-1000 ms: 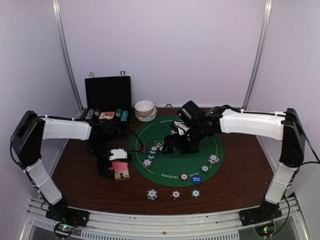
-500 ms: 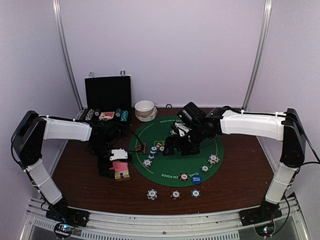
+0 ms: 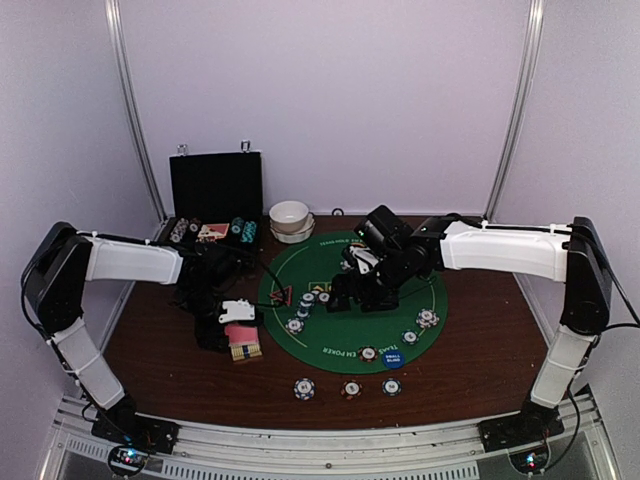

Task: Distribute texas hold em gaming equipment

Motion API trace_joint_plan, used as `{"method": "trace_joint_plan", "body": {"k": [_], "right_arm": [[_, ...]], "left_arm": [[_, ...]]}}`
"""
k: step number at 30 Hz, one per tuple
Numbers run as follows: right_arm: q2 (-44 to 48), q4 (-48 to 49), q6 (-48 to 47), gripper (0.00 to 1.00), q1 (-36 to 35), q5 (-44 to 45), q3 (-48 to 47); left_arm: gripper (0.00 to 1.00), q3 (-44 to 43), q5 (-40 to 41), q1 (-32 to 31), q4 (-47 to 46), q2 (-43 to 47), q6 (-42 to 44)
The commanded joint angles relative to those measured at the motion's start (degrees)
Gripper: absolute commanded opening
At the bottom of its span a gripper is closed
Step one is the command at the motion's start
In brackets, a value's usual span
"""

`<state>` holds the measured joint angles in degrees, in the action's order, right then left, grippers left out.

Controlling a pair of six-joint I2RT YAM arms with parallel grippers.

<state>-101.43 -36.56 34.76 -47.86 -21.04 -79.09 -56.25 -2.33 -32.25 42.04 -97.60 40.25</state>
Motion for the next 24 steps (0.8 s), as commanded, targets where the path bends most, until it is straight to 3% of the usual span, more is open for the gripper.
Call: {"method": "trace_joint_plan", "body": {"k": [1,6,8,13,17,24], "right_arm": [[3.0,0.9,0.2,0.91,0.2,-0.5,1.1],[3.3,1.0,0.3,0.91,0.3,-0.6,1.4],[3.3,1.2,0.4,0.9,0.2,-0.6,1.5],[3.5,1.5,0.5,0.9,0.2,-0.8,1.7],[3.6,1.5,0.5,0.89,0.3,-0.8,1.8],[3.5,1.7,0.6,0.88,0.2,-1.0,1.7]], "left_arm": [[0.66,0.6,-1.0,-0.2,-1.3,1.3,1.0],[0.53,0.7,-1.5,-0.2,-1.3,1.7,0.6],[0.39,0.9,-1.1,-0.2,-1.6,1.7,0.6],[0.23,1.1,-0.7,-0.2,-1.8,2.0,0.2],[0.0,0.4,0.4,-0.2,-1.8,2.4,0.0],[0.0,-0.8,0.5,-0.1,-0.6,2.9,-0.4]]}}
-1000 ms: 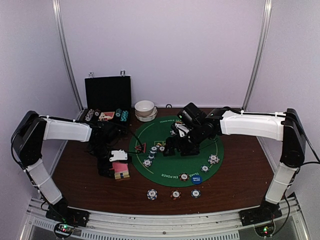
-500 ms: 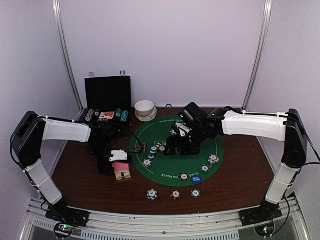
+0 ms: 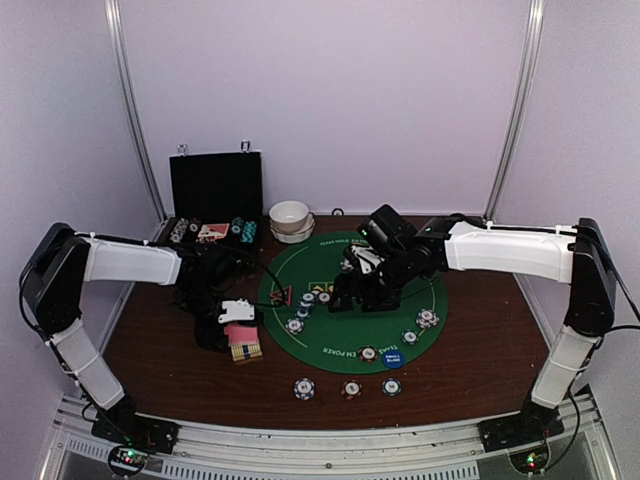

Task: Distribute texas hold em gaming equipment

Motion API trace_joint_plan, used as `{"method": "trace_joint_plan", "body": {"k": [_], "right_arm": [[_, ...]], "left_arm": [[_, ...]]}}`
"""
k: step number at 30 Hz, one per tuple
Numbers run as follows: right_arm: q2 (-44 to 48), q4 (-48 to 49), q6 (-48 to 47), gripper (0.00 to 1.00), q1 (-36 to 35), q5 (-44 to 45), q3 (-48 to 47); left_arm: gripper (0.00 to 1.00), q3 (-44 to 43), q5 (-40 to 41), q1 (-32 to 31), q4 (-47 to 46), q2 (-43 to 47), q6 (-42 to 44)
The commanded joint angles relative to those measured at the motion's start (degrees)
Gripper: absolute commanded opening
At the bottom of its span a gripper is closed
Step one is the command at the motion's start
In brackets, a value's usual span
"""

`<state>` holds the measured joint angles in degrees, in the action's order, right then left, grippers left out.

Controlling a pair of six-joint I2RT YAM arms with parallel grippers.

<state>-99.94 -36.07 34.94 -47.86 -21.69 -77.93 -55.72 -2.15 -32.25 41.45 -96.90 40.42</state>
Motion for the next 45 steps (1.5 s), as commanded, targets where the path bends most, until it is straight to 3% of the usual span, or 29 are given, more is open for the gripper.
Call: {"method": "trace_joint_plan", "body": {"k": [1,17,33,45], "right_arm": [[2.0,1.1,0.5,0.88,0.3,-0.4,0.5],[1.8,5.3,2.9,0.88,1.1,-4.2,1.0],[-8.2,40.6,23.6,0.92,0.9,-23.7,-0.2],[-13.5,47.6,28.6,0.83,-1.0,-26.6,-3.9]], "left_arm": [[0.0,-1.5,0.4,-0.1,0.2,2.4,-0.6],[0.0,-8.8,-3.5,-0.1,9.6,5.8,-2.3],[0.0,-22.2,-13.4,-0.2,19.1,8.2,-9.9],[0.0,-24.3,-14.5,-0.2,21.5,8.0,-9.9]]}}
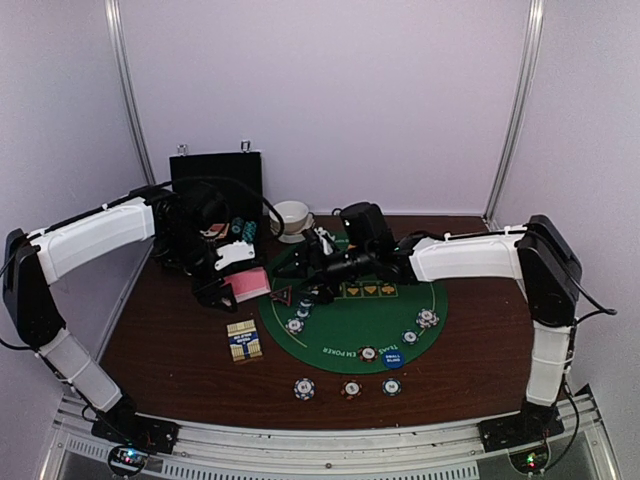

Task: Distribute texas hold em gaming equipment

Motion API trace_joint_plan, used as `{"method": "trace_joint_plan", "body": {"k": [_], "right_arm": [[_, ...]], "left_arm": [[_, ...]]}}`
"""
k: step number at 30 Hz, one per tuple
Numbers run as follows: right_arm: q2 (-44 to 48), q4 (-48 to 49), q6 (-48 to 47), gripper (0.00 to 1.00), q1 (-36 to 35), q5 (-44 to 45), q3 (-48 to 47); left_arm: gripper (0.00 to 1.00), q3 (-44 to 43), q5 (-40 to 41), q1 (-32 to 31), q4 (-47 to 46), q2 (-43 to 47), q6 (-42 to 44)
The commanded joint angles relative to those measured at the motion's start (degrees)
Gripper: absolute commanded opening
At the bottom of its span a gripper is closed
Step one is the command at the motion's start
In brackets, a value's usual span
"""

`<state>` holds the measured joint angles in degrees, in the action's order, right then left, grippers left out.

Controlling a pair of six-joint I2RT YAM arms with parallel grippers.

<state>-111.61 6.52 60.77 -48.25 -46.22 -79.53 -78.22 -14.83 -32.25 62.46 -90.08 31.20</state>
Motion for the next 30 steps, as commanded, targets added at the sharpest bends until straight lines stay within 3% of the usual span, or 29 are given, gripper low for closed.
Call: {"method": "trace_joint_plan", "body": {"k": [1,16,21,27,28,29,30], "right_arm": [[-2.4,5.1,2.9,0.81,-0.7,-2.4,-2.8],[-10.2,13.3,10.1,0.63,-2.8,-5.7,-8.9],[-12.8,15.8,12.7,0.52,-3.2,-7.0,-11.4],[-14.8,17.7,14.8,0.29,-3.8,-7.6,-12.8],[-14.8,18.0,15.0,0.25,-3.8,-7.7,-12.7],[-14.9,18.2,15.1,0.21,-3.8,-7.7,-12.7],[-14.9,18.1,15.1,0.18,-3.8,-7.6,-12.7]], "left_arm": [[0.0,-1.8,-1.9,-0.2,0.5,1.1,-0.7],[0.0,-1.9,-0.9,-0.2,-0.3,0.1,-0.2],[0.0,-1.7,-0.7,-0.2,-1.2,-0.1,-0.1],[0.0,-1.6,0.4,-0.2,-2.4,-1.2,-0.1],[0.02,-1.5,1.0,-0.2,-2.9,-1.3,-0.2],[0.13,-1.5,1.3,-0.2,-3.4,-1.5,-0.5],[0.34,-1.5,1.5,-0.2,-3.9,-1.5,-0.8]]}}
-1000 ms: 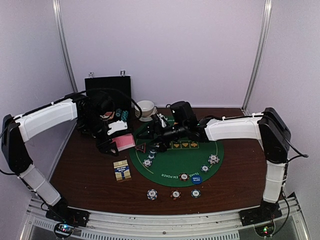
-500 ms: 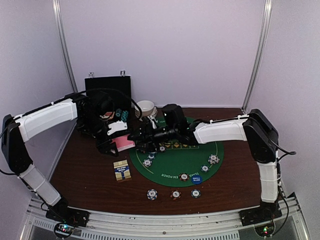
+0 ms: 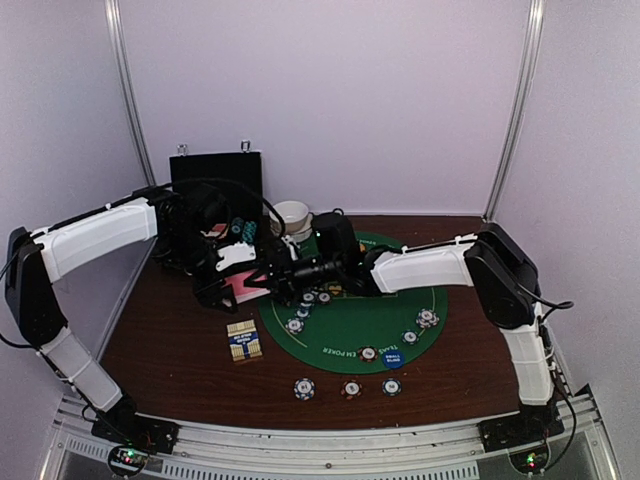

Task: Distribute texas hold em gaming equipment

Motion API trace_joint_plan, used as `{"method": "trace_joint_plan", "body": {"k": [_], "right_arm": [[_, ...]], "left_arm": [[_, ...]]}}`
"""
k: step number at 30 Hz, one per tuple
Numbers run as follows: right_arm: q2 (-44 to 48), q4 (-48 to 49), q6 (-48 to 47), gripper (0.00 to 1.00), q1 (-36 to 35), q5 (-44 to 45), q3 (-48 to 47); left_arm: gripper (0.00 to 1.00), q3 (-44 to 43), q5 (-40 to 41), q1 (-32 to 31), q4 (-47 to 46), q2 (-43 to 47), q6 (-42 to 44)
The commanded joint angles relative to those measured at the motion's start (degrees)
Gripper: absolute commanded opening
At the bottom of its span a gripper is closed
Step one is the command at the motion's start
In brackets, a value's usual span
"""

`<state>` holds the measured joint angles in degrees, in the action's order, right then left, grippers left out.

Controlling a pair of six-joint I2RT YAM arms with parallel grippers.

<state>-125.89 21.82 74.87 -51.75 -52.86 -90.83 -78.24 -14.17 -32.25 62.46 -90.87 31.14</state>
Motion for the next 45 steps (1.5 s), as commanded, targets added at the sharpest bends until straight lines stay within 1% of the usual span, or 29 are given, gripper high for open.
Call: {"method": "trace_joint_plan", "body": {"k": [1,2,3,8,15,19,25,27,28,30,33,37,39,40,42,45], "right_arm": [[-0.6,2.8,1.0,0.15,-0.3,-1.0,-1.4],[-0.6,2.8,1.0,0.14,-0.3,-1.0,-1.4],[-0.7,2.8,1.0,0.14,-0.3,-1.0,-1.4],[-1.0,4.2,2.1,0.1,-0.4,-1.4,-1.5],[-2.3,8.1,5.3,0.07,-0.8,-1.8,-2.9],[-2.3,8.6,5.5,0.06,-0.9,-1.6,-2.9],[-2.8,9.0,6.0,0.06,-0.9,-1.5,-2.9],[-2.9,8.7,5.9,0.06,-0.9,-1.4,-2.8],[-2.9,8.3,5.6,0.06,-0.9,-1.3,-2.7],[-3.0,7.6,5.3,0.07,-0.9,-1.1,-2.8],[-3.1,6.9,4.9,0.1,-0.9,-1.0,-2.9],[-3.0,6.3,4.5,0.13,-0.8,-0.8,-2.8],[-3.1,6.1,4.5,0.16,-0.8,-0.8,-2.9],[-3.2,5.8,4.4,0.21,-0.8,-0.8,-3.1],[-3.2,4.6,3.7,0.34,-0.8,-0.8,-3.2],[-2.5,-0.3,0.4,0.53,-0.5,0.0,-3.6]], "left_arm": [[0.63,-1.3,0.9,-0.2,-4.5,-0.5,-1.3],[0.89,-0.9,0.5,-0.2,-5.4,0.0,-1.6],[0.97,-0.3,-0.1,-0.2,-6.4,0.5,-1.6],[0.98,0.6,-4.8,-0.2,-7.7,2.1,-0.9],[0.98,1.6,-6.6,-0.2,-8.8,1.1,1.2],[0.95,3.1,-6.8,-0.2,-9.4,1.1,2.2],[0.82,3.6,-5.7,-0.2,-10.7,1.4,2.3],[0.75,3.8,-5.4,-0.2,-11.0,1.7,2.7],[0.73,3.9,-5.3,-0.2,-11.1,1.8,2.9],[0.63,3.9,-5.6,-0.2,-11.3,2.0,3.1],[0.54,3.8,-6.0,-0.2,-11.0,1.9,3.3],[0.35,4.0,-6.1,-0.2,-10.4,1.9,3.7],[0.28,4.0,-6.0,-0.2,-10.4,1.9,3.8],[0.26,3.9,-6.0,-0.2,-10.4,1.9,3.7],[0.21,3.8,-5.6,-0.2,-10.4,1.9,3.6],[0.17,3.6,-5.2,-0.2,-9.8,1.9,3.8]]}}
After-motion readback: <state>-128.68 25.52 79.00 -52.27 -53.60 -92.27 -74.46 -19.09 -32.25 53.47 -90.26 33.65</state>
